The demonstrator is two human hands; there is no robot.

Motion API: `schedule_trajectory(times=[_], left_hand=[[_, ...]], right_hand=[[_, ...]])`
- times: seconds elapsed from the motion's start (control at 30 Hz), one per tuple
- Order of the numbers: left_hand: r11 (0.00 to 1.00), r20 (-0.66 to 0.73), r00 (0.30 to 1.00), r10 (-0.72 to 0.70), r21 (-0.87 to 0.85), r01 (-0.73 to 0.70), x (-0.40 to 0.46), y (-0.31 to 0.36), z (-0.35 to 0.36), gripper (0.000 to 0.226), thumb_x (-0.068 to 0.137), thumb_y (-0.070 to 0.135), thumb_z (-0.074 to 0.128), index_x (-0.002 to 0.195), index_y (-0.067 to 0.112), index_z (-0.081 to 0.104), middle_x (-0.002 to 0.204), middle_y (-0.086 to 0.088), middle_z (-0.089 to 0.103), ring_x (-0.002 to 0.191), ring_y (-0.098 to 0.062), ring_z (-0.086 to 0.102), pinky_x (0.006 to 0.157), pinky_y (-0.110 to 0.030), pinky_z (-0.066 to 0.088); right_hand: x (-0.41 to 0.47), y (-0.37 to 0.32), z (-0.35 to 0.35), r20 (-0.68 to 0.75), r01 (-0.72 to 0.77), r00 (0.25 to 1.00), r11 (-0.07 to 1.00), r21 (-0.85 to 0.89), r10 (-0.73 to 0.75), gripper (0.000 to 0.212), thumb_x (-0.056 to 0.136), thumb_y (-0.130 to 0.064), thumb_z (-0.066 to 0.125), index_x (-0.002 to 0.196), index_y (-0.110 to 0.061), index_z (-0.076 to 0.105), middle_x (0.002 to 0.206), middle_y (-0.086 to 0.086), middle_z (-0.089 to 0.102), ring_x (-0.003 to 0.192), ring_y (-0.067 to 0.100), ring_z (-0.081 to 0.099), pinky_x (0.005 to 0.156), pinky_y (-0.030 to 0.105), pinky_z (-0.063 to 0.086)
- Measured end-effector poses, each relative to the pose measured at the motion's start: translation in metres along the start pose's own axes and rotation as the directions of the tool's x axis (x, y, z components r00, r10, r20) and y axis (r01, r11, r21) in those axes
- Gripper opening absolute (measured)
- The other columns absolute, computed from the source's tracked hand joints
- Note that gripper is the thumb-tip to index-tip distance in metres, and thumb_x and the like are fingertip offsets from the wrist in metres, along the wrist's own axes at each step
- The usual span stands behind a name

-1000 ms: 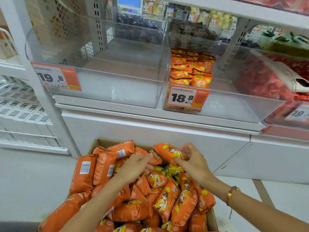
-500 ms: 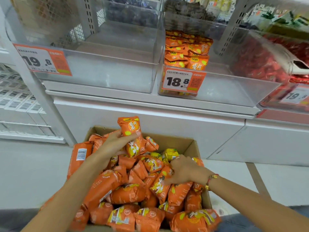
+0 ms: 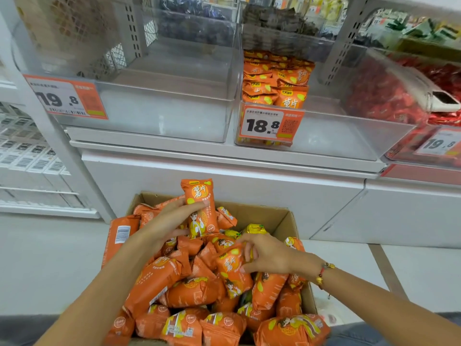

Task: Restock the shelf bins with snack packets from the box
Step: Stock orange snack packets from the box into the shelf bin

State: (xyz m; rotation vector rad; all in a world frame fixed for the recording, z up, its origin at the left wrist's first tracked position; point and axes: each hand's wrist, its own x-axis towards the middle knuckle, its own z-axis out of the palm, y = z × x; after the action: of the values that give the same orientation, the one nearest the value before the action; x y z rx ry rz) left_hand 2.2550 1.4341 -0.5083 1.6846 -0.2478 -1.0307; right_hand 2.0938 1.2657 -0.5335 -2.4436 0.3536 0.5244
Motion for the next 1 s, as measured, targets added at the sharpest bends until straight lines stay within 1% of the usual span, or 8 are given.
schedule_trajectory(times=[0.13,0.23,0.43,0.57,0.63,0.73,0.87,1.0], left_hand=[[1.0,0.001,1.0,-0.001,0.019,0.0,-0.002,-0.001,-0.001,0.043,0.084,0.04,0.069,0.123,0.025,0.058,0.113,-0.001,0.07,0.105,-0.017,0.065,0.099,-0.042,0.048],[1.0,0.007,1.0,0.004,0.019,-0.004,-0.005,0.001,0.001,0.045,0.084,0.04,0.069,0.125,0.025,0.057,0.115,-0.001,0.069,0.106,-0.017,0.065,0.101,-0.043,0.047],[0.999,0.028,0.998,0.049,0.003,-0.049,-0.015,0.002,0.002,0.046,0.084,0.039,0.068,0.126,0.025,0.056,0.115,0.001,0.069,0.107,-0.016,0.064,0.102,-0.043,0.047],[0.986,-0.077,0.986,0.146,-0.072,-0.151,-0.023,0.013,0.007,0.036,0.086,0.037,0.066,0.119,0.024,0.06,0.11,0.0,0.07,0.097,-0.013,0.067,0.084,-0.029,0.052],[0.955,-0.188,0.951,0.247,-0.12,-0.271,-0.029,0.026,0.01,0.028,0.087,0.034,0.066,0.112,0.023,0.063,0.104,0.001,0.072,0.09,-0.011,0.07,0.074,-0.023,0.053],[0.845,-0.347,0.825,0.446,-0.141,-0.516,-0.04,0.055,0.014,0.025,0.084,0.029,0.067,0.106,0.019,0.064,0.091,0.007,0.073,0.083,-0.004,0.069,0.064,-0.013,0.052],[0.669,-0.373,0.63,0.681,-0.03,-0.742,-0.053,0.103,0.011,0.03,0.073,0.033,0.077,0.096,0.022,0.062,0.082,0.016,0.07,0.078,0.003,0.064,0.064,-0.009,0.049],[0.593,-0.314,0.569,0.761,-0.022,-0.805,-0.045,0.15,0.0,0.036,0.065,0.041,0.073,0.093,0.022,0.064,0.081,0.015,0.071,0.076,0.003,0.063,0.065,-0.01,0.048]], right_hand=[[-0.011,-0.004,0.012,0.082,0.06,0.995,0.988,-0.145,-0.049,0.061,0.079,-0.038,0.076,0.13,-0.018,0.05,0.124,0.003,0.053,0.113,0.019,0.051,0.088,0.03,0.042],[-0.013,-0.011,0.018,0.116,0.05,0.993,0.944,-0.326,-0.012,0.074,0.078,-0.051,0.071,0.135,-0.015,0.04,0.119,0.007,0.059,0.109,0.027,0.056,0.078,0.033,0.04],[-0.009,-0.01,0.025,0.056,0.089,0.996,0.91,-0.405,-0.073,0.062,0.076,-0.059,0.068,0.112,-0.01,0.055,0.115,0.006,0.056,0.103,0.024,0.053,0.071,0.029,0.034],[-0.005,-0.013,0.004,-0.062,0.097,0.993,0.995,-0.021,-0.098,0.062,0.071,-0.053,0.077,0.121,-0.023,0.056,0.118,-0.006,0.057,0.109,0.011,0.053,0.091,0.029,0.046],[-0.005,-0.019,-0.024,-0.162,0.096,0.984,0.983,0.155,-0.07,0.051,0.068,-0.046,0.082,0.111,-0.03,0.06,0.109,-0.013,0.064,0.103,0.004,0.059,0.092,0.027,0.049],[-0.015,-0.036,-0.075,-0.198,0.113,0.979,0.948,0.297,-0.054,0.048,0.067,-0.035,0.086,0.105,-0.021,0.062,0.099,-0.006,0.07,0.092,0.006,0.066,0.085,0.027,0.054],[-0.049,-0.06,-0.137,-0.3,0.183,0.952,0.89,0.417,-0.056,0.044,0.07,-0.042,0.073,0.11,-0.032,0.061,0.103,-0.016,0.071,0.095,-0.002,0.065,0.078,0.016,0.052],[-0.081,-0.067,-0.18,-0.484,0.293,0.875,0.8,0.523,-0.004,0.037,0.075,-0.04,0.062,0.11,-0.028,0.065,0.103,-0.01,0.073,0.094,0.007,0.069,0.084,0.025,0.055]])
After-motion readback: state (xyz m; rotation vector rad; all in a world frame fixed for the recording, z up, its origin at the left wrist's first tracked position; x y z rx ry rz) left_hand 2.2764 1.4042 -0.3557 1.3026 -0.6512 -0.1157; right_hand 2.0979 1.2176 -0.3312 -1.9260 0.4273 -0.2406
